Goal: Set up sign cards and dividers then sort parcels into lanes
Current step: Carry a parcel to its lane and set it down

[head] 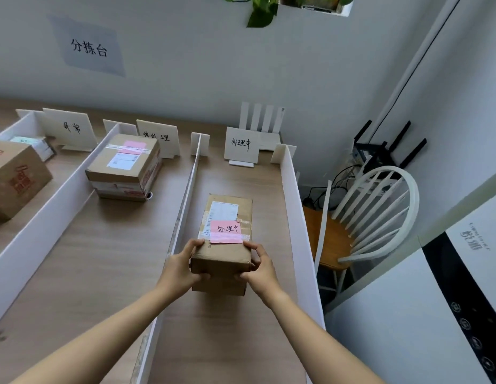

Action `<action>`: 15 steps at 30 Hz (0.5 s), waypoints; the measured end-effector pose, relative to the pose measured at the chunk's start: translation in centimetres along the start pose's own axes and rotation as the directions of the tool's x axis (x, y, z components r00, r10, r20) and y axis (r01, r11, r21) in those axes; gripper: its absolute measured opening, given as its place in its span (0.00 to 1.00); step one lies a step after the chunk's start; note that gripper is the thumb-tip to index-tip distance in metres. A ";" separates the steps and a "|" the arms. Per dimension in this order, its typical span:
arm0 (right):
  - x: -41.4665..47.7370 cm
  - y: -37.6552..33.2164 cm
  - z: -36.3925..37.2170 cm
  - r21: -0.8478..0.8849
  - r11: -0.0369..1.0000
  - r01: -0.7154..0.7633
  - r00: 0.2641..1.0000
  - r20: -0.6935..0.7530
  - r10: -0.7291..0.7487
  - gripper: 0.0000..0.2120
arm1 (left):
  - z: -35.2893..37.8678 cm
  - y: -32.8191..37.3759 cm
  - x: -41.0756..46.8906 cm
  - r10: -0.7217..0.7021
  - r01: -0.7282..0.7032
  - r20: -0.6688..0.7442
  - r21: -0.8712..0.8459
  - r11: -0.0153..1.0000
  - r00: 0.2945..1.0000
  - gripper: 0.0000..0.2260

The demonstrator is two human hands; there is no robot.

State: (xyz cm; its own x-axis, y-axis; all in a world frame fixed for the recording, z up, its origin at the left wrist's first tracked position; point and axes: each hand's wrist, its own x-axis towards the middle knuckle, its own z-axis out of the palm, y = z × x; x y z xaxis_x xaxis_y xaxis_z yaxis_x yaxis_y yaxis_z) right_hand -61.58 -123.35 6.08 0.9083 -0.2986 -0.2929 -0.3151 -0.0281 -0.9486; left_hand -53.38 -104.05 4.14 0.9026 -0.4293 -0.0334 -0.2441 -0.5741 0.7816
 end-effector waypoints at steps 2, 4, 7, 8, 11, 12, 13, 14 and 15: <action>0.7 0.5 0.5 -0.016 1.000 -0.010 1.000 0.004 0.010 0.36 | 0.5 -0.5 0.3 -0.033 0.034 0.012 -0.009 0.999 0.999 0.34; 1.0 1.2 1.1 -0.044 0.999 -0.013 1.000 -0.006 0.013 0.35 | 1.2 -0.9 0.6 -0.053 0.053 0.030 -0.001 0.999 0.998 0.34; 1.8 2.3 2.0 -0.061 0.998 0.004 0.999 -0.035 -0.006 0.33 | 1.7 -1.4 1.5 -0.066 0.067 0.060 -0.009 0.998 0.996 0.35; 2.2 2.8 2.2 -0.066 0.998 0.013 0.999 -0.043 -0.016 0.34 | 1.6 -1.6 1.8 -0.069 0.070 0.067 -0.013 0.997 0.995 0.36; 3.9 3.7 2.1 -0.073 0.997 0.009 0.999 -0.035 -0.012 0.35 | 1.4 -1.7 3.0 -0.079 0.080 0.077 -0.013 0.997 0.994 0.35; 4.4 3.5 1.9 -0.084 0.996 0.003 0.999 -0.036 -0.006 0.36 | 1.3 -1.6 3.5 -0.079 0.081 0.076 -0.012 0.997 0.994 0.35; 5.1 3.4 1.8 -0.103 0.995 -0.001 0.999 -0.046 -0.004 0.36 | 1.3 -1.5 4.0 -0.085 0.086 0.071 -0.010 0.996 0.994 0.35; 5.8 3.2 1.7 -0.138 0.990 0.000 0.998 -0.060 -0.008 0.36 | 1.3 -1.3 4.5 -0.087 0.088 0.059 -0.012 0.996 0.994 0.35; 6.6 3.0 1.6 -0.181 0.984 -0.003 0.997 -0.073 -0.011 0.36 | 1.3 -1.2 5.2 -0.093 0.094 0.048 -0.020 0.995 0.994 0.34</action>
State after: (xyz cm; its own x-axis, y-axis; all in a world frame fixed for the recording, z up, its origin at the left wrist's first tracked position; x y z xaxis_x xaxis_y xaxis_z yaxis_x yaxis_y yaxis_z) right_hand -56.06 -123.85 1.12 0.8893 -0.3668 -0.2732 -0.3620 -0.1994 -0.9106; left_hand -48.85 -106.54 2.22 0.9031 -0.4072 -0.1360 -0.1509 -0.5977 0.7874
